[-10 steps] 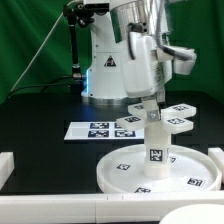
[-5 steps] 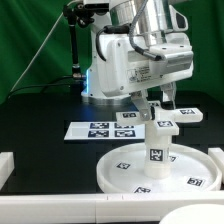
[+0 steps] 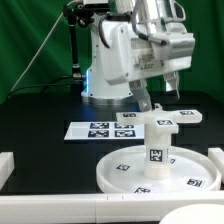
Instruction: Assemble round table
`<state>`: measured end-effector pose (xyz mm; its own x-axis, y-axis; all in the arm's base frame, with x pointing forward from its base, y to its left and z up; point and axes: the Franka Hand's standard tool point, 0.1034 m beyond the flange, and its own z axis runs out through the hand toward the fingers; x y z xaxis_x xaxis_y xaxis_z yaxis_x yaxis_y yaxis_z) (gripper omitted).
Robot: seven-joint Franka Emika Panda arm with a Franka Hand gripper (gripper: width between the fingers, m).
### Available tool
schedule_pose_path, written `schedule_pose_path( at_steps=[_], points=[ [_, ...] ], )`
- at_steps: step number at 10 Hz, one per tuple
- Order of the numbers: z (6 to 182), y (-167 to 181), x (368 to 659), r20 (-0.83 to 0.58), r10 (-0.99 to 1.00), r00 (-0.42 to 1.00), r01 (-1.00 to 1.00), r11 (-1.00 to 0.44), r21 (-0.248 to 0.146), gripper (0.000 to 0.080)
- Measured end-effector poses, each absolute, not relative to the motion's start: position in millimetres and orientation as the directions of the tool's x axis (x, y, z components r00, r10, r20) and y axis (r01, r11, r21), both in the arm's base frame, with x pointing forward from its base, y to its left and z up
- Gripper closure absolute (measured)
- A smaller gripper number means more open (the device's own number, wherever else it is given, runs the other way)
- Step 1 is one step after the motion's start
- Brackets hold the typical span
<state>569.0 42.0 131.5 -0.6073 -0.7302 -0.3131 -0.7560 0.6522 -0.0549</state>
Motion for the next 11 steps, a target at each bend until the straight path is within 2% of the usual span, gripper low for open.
schedule_pose_path(
  at_steps=[1, 3, 4, 6, 7, 8, 9, 11],
  points=[
    [134.2, 49, 568, -0.333, -0.698, -0.634, -0.729, 0.683, -0.044, 0.0151],
    [132.3, 49, 568, -0.328, -0.735, -0.593, -0.764, 0.643, -0.06, 0.0151],
    [132.2, 49, 568, -0.322, -0.783, -0.532, -0.808, 0.583, -0.085, 0.0151],
    [133.7, 52, 569, -0.257, -0.941, -0.222, -0.952, 0.265, -0.149, 0.0151],
    [134.2, 54, 571, -0.238, -0.967, -0.091, -0.978, 0.132, -0.162, 0.0151],
    [133.7, 55, 574, -0.209, -0.97, 0.123, -0.978, -0.082, -0.191, 0.0151],
    [132.6, 62, 575, -0.218, -0.95, 0.222, -0.966, -0.184, -0.181, 0.0151],
    [132.1, 61, 576, -0.182, -0.916, 0.358, -0.923, -0.318, -0.216, 0.0151]
  ],
)
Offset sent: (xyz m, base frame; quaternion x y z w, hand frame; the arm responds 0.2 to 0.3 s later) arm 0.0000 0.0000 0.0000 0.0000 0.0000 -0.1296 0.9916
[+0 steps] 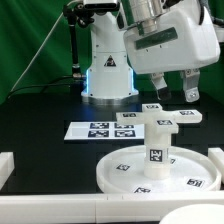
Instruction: Assemble round table
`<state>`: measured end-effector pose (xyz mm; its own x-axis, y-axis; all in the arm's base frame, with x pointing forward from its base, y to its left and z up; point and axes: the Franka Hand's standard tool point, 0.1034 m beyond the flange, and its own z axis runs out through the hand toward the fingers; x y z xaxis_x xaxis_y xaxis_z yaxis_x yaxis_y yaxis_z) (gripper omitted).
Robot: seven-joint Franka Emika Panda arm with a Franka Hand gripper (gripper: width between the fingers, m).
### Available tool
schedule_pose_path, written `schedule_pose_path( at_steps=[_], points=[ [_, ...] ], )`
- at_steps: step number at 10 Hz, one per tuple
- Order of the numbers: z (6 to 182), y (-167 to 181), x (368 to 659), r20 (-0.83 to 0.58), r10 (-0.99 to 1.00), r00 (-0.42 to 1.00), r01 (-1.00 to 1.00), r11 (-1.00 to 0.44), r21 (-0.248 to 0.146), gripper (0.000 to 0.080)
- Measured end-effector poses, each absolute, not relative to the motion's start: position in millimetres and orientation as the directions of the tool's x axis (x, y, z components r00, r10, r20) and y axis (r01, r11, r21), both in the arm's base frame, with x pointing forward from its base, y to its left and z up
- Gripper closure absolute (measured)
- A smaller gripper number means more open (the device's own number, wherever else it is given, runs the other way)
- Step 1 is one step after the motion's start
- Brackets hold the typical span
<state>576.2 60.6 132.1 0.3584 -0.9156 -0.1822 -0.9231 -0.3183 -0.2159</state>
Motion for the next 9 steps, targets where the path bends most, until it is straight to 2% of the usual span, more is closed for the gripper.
schedule_pose_path(
  at_steps=[3, 4, 5, 6, 7, 9],
  points=[
    [131.8, 60.1, 576.1, -0.132, -0.827, 0.546, -0.826, -0.506, -0.249, 0.0151],
    [131.7, 57.7, 574.9, -0.088, -0.725, 0.683, -0.72, -0.649, -0.245, 0.0151],
    [132.2, 57.4, 575.7, -0.013, -0.538, 0.843, -0.528, -0.822, -0.215, 0.0151],
    [130.9, 60.3, 573.2, -0.024, -0.41, 0.912, -0.407, -0.894, -0.189, 0.0151],
    [131.3, 61.6, 576.4, -0.026, -0.325, 0.945, -0.325, -0.929, -0.176, 0.0151],
    [130.5, 59.2, 577.4, 0.006, -0.204, 0.979, -0.2, -0.964, -0.176, 0.0151]
  ],
)
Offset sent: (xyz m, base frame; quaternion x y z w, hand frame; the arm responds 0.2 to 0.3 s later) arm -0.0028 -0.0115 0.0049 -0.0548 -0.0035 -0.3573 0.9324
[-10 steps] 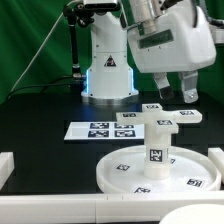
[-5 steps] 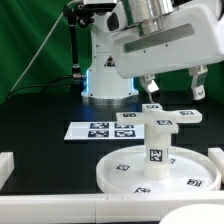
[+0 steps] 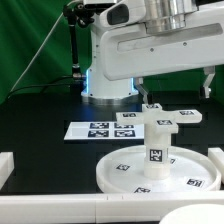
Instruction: Assemble round table
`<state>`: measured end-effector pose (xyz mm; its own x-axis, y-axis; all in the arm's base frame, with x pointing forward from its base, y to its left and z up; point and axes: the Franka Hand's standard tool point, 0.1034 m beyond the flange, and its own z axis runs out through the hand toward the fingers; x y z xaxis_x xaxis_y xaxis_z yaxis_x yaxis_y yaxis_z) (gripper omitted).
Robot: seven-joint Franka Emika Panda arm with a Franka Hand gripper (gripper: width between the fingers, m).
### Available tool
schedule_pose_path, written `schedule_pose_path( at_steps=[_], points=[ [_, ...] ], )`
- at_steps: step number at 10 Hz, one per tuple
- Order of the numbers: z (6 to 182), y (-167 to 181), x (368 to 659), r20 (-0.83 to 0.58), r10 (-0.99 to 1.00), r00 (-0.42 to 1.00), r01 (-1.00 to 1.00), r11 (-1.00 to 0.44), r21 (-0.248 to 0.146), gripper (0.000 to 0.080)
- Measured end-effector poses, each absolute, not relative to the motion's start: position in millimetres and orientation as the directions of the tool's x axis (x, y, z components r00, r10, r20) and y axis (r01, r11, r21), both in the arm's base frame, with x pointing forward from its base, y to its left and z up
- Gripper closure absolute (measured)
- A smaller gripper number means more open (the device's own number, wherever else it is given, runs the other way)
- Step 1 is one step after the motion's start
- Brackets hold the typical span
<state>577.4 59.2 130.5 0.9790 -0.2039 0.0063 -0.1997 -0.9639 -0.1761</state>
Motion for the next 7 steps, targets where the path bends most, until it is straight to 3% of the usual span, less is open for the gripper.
schedule_pose_path(
  at_steps=[3, 4, 7],
  points=[
    [130.3, 57, 577, 0.036, -0.03, 0.999, -0.024, -0.986, -0.168, 0.0151],
    [130.3, 53, 577, 0.061, 0.18, 0.982, 0.187, -0.974, -0.13, 0.0151],
    [131.9, 47, 579, 0.08, 0.454, 0.887, 0.46, -0.883, -0.089, 0.0151]
  ],
)
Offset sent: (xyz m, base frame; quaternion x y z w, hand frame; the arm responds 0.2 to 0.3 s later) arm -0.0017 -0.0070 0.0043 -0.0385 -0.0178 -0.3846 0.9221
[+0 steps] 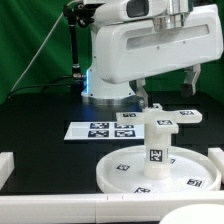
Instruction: Assemble round table
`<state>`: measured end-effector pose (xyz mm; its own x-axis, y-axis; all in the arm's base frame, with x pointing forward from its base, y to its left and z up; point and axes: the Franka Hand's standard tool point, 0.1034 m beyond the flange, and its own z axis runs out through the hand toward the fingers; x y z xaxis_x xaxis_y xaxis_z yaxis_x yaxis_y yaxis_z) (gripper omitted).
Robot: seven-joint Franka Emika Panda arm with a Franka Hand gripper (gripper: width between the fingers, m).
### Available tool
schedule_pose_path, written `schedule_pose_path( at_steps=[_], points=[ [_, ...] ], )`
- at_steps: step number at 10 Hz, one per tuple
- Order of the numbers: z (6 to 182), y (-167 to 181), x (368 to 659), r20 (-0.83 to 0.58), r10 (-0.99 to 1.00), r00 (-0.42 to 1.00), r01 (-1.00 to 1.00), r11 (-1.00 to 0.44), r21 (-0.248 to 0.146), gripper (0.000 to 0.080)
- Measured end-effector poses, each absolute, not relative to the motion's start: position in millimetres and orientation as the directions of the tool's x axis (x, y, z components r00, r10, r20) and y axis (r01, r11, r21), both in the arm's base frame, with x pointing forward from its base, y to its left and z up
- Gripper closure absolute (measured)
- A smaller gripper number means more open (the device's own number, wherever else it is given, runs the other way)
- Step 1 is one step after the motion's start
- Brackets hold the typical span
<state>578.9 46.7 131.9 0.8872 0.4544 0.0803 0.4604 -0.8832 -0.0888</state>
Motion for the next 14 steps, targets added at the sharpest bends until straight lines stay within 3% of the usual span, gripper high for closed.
schedule_pose_path(
  at_steps=[4, 14],
  points=[
    [126.6, 41, 576, 0.099, 0.68, 0.727, 0.686, -0.726, -0.045, 0.0151],
    [103.1, 32, 564, 0.073, 0.692, 0.718, 0.696, -0.716, -0.054, 0.0151]
  ],
)
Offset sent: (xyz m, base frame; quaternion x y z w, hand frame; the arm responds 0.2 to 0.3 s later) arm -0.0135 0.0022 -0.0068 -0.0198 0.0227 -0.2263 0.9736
